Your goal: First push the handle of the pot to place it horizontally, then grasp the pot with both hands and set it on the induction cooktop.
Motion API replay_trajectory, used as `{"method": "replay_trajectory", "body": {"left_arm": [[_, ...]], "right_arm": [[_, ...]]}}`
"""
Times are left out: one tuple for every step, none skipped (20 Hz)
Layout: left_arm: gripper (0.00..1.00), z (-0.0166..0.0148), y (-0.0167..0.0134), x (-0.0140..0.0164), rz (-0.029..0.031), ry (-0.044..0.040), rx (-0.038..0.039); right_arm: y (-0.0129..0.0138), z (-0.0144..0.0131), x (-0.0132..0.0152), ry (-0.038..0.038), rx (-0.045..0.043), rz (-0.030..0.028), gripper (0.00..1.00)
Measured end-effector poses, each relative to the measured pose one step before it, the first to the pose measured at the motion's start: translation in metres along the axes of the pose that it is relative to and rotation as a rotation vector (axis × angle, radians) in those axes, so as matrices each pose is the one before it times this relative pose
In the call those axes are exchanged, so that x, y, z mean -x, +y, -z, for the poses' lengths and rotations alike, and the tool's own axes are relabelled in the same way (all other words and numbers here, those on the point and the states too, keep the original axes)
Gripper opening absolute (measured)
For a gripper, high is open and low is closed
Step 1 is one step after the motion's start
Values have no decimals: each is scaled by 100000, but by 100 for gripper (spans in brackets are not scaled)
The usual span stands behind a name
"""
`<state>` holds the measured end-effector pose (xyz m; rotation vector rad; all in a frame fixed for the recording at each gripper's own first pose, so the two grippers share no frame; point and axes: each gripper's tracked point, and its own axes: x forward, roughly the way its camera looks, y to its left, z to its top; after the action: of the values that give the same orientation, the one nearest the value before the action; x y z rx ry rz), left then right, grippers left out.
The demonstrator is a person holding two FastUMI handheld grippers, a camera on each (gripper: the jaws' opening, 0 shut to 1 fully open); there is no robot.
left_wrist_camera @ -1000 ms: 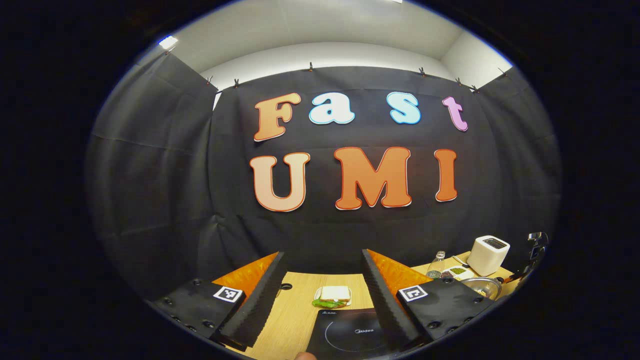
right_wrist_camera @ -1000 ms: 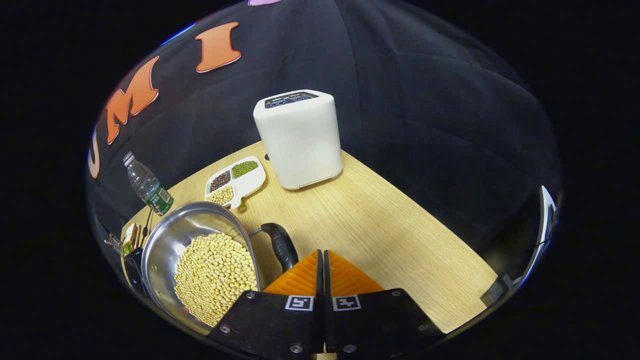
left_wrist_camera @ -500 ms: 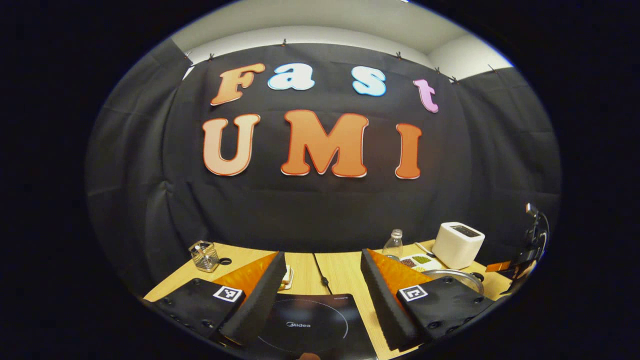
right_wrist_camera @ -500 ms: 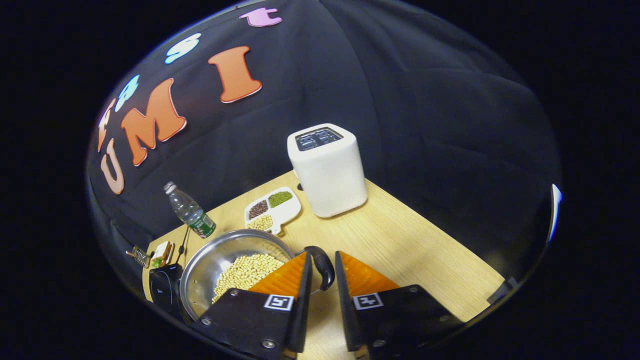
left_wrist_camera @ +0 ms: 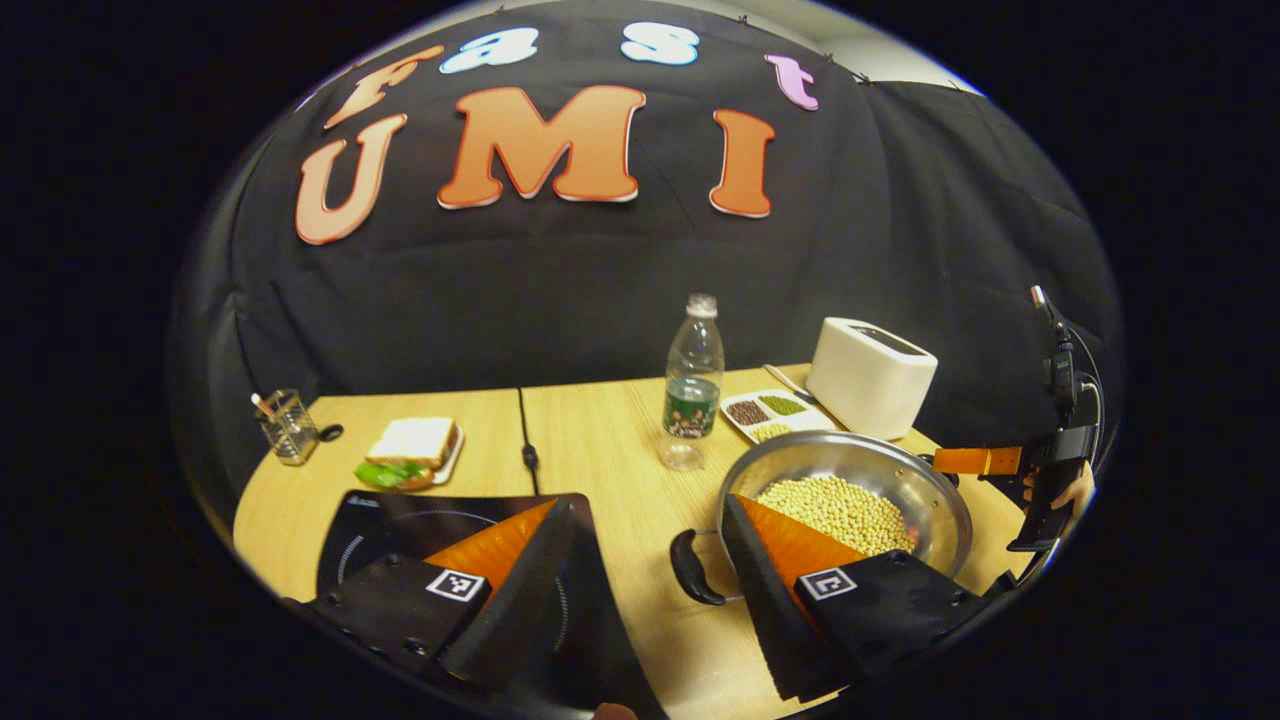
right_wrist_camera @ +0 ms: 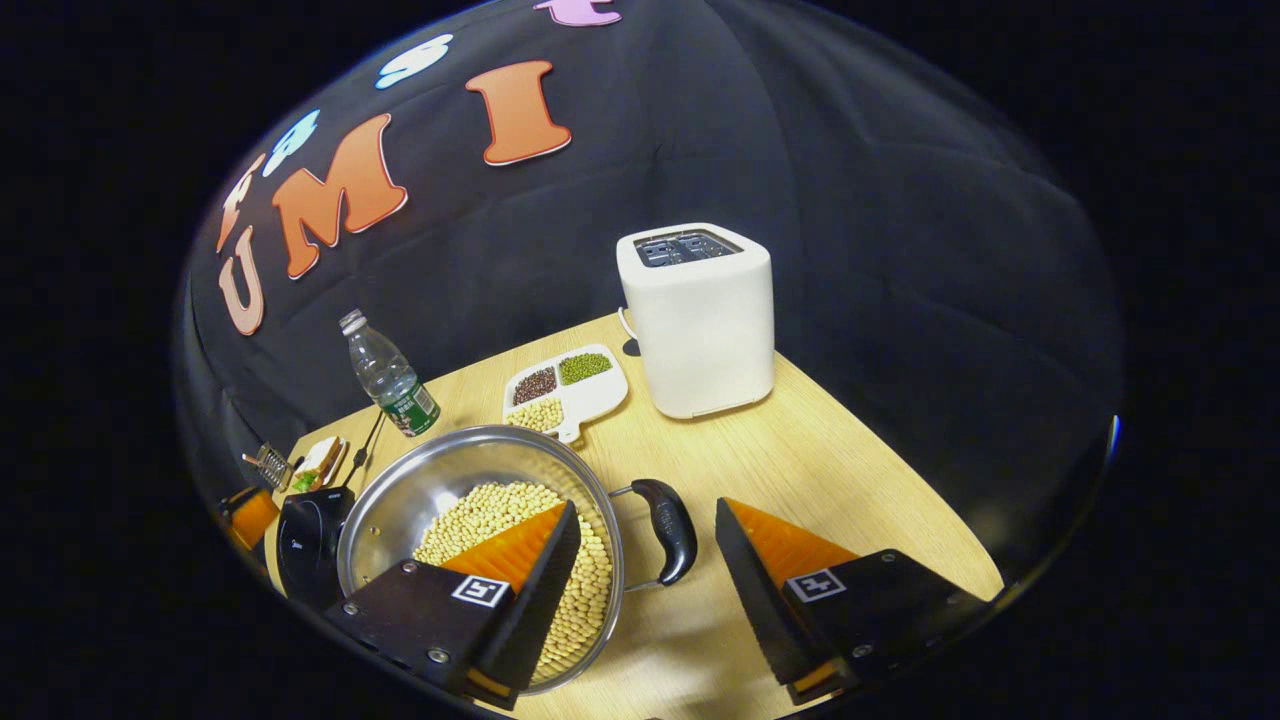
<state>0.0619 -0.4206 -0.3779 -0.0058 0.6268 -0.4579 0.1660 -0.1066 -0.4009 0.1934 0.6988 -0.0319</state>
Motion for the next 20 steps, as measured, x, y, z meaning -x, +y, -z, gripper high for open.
{"method": "replay_trajectory", "body": {"left_arm": [[98,865,-443,-881,1250,2903,1527],[99,875,-675,-1017,943,2527,820],[99,724,-315,-948,439,2447,23],[99,886,-476,-900,641,2457,-354],[99,581,-290,-658,422,2230,-455],[99,711,-247,-697,255,2145,-232],[99,435,-99,-628,57,1690,176],[99,415,-192,-605,184,1499,679],[99,270,-72,-509,31,1159,684],[99,206,89,-376,-87,898,227],[99,103,25,-394,-66,755,24],[99,401,-35,-399,-210,1263,-59],[98,374,8,-333,42,1765,54],[98,197,-273,-207,544,684,447],[98,-36,-59,-171,109,634,423],[97,10,59,-110,-174,443,-36],[97,-43,93,-281,-367,284,-505],[99,51,-68,-248,376,150,348],[94,-58,-287,-184,1253,442,819],[84,76,144,51,-1068,446,473]], "right_arm": [[205,52,-167,315,31,-629,88],[122,221,-316,470,544,-433,91],[112,303,-239,795,1125,-167,93],[119,351,-113,852,977,-119,94],[46,254,-147,801,921,-76,94],[-42,119,-163,456,981,75,95],[3,133,-245,351,1042,187,96],[93,200,-174,463,962,52,95],[5,230,-228,927,578,208,95],[-94,311,-168,1181,388,122,95],[25,190,-91,918,400,-159,95],[19,212,-258,699,212,20,93],[43,174,-164,652,28,136,90],[-242,83,-318,266,413,1019,86],[-293,39,-149,173,405,1152,84],[-295,20,-150,212,287,1154,77],[-32,5,21,221,-289,-414,72],[61,13,124,128,35,-201,65],[1,18,69,-283,601,143,64],[-76,0,-134,-249,715,375,63]]}}
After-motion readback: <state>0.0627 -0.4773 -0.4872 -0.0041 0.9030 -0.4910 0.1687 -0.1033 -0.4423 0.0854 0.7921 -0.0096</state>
